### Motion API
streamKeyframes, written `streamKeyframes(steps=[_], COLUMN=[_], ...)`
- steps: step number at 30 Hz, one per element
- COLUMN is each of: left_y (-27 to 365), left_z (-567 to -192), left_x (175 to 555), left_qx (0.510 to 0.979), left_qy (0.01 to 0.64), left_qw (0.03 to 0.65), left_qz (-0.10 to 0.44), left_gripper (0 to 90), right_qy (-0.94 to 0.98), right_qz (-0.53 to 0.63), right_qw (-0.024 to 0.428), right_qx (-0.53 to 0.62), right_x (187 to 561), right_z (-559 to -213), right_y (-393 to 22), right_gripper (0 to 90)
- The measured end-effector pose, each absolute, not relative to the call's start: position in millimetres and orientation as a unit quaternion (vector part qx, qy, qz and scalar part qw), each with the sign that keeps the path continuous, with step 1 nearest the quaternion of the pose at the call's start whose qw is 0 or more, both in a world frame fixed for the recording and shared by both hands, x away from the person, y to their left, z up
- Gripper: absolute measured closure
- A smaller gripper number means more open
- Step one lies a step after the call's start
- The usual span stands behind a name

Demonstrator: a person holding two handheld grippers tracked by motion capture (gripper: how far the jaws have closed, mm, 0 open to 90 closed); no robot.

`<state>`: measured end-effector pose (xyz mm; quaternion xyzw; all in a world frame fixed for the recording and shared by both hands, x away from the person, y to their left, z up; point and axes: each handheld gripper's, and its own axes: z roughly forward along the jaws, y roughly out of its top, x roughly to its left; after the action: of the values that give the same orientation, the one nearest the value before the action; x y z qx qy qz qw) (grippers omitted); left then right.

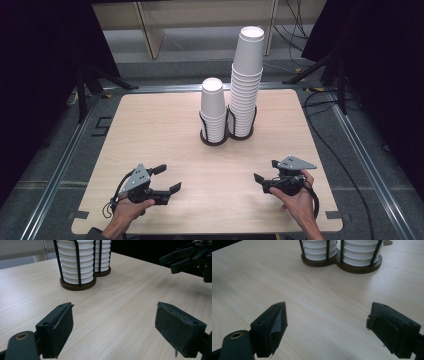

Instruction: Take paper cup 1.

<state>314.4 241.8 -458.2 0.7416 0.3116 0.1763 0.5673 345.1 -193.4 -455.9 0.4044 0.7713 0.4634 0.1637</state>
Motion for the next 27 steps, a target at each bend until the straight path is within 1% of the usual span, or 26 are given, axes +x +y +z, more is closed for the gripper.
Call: streamKeyframes(steps=[1,2,3,10,13,14,17,18,20,22,23,25,26,27], left_y=[242,243,243,242,242,242,243,243,244,244,244,244,243,244], left_z=[-457,-457,-457,-456,-457,-457,-456,-456,-456,-456,-456,-457,-457,-457], left_x=[314,313,313,313,314,313,313,313,314,314,314,314,314,315], left_qx=[0.744,0.744,0.744,0.744,0.742,0.742,0.742,0.742,0.742,0.743,0.742,0.744,0.741,0.741], left_qy=[0.312,0.313,0.313,0.314,0.314,0.314,0.317,0.317,0.316,0.316,0.317,0.316,0.314,0.315], left_qw=[0.563,0.563,0.563,0.562,0.565,0.565,0.563,0.562,0.563,0.562,0.563,0.561,0.566,0.566], left_qz=[0.178,0.178,0.178,0.179,0.178,0.178,0.179,0.179,0.179,0.179,0.179,0.179,0.178,0.177], left_gripper=[14.7,14.7,14.7,14.7,14.7,14.7,14.7,14.7,14.7,14.7,14.7,14.7,14.7,14.7], right_qy=[0.766,0.767,0.770,0.766,0.763,0.766,0.768,0.774,0.772,0.774,0.777,0.776,0.775,0.770], right_qz=[0.470,0.470,0.465,0.476,0.481,0.482,0.480,0.477,0.481,0.481,0.485,0.483,0.487,0.496], right_qw=[0.161,0.174,0.167,0.172,0.165,0.176,0.168,0.181,0.177,0.182,0.181,0.178,0.185,0.181], right_qx=[0.407,0.399,0.404,0.396,0.399,0.387,0.389,0.376,0.377,0.370,0.359,0.364,0.357,0.359], right_x=[346,349,348,356,361,364,369,374,376,379,383,384,387,388], right_z=[-456,-457,-455,-452,-447,-445,-440,-437,-434,-431,-425,-423,-421,-420], right_y=[-192,-192,-191,-187,-181,-181,-173,-170,-165,-163,-158,-156,-154,-151], right_gripper=[16.0,16.3,16.3,16.6,16.6,16.7,16.8,17.1,17.0,17.2,19.4,19.4,19.4,19.3])
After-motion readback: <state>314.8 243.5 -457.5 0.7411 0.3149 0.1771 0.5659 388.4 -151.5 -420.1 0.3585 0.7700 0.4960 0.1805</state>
